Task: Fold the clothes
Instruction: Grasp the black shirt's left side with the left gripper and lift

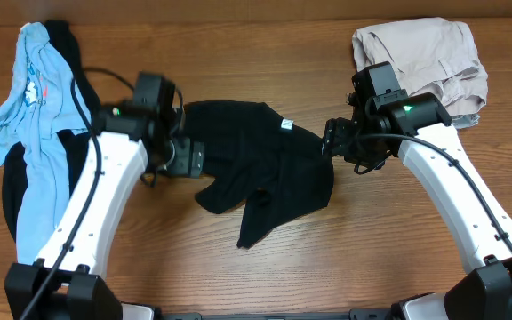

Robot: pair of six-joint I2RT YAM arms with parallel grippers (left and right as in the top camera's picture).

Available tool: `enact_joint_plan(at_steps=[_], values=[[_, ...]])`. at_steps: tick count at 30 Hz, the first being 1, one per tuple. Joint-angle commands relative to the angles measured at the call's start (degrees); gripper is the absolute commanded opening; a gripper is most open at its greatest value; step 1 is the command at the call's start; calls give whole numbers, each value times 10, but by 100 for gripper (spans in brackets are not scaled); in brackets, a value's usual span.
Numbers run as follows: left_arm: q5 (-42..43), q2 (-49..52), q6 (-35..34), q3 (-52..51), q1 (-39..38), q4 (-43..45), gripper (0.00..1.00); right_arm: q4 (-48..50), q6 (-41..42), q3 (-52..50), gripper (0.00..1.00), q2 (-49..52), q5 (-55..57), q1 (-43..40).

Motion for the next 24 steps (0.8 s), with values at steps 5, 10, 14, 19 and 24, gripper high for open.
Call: enact_joint_plan(at_steps=[5,10,14,19,24], values=[[18,5,-9,-126,3,140,100,5,-4,12,71,-17,6,-1],[51,47,-12,-151,3,192,85,6,-4,12,71,-17,6,-1],[64,93,-11,-151,2,215,82,9,-4,12,72,-17,6,-1],[97,150,-6,-151,2,215,83,9,-4,12,72,-17,6,-1],[143,186,37,-151,2,215,81,16,-4,12,72,-17,6,-1]])
